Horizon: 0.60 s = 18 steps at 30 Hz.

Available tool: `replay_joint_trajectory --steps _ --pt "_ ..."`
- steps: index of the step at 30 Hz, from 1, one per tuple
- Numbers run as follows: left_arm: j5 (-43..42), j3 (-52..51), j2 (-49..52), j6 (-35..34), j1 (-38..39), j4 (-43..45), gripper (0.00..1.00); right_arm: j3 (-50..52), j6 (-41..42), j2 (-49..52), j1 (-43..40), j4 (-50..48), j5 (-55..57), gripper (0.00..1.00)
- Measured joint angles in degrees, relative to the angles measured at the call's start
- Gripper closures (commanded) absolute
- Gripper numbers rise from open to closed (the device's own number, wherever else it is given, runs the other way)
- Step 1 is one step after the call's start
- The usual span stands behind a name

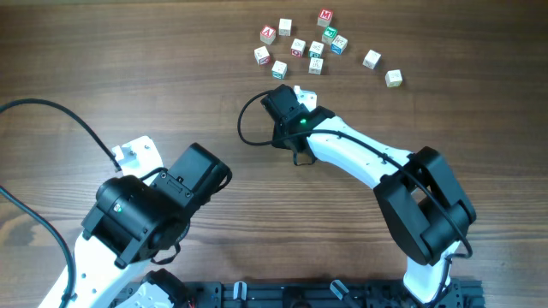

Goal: Form a circle

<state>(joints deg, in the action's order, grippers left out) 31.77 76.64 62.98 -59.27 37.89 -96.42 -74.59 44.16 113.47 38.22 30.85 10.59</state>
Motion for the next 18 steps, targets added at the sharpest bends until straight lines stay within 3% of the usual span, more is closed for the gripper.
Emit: replay_joint_trajectory --steps 18 --pt "0.0 0.0 0.0 0.0 0.0 0.0 0.0 0.0 1.7 0.0 -0.02 -1.55 1.53 0.95"
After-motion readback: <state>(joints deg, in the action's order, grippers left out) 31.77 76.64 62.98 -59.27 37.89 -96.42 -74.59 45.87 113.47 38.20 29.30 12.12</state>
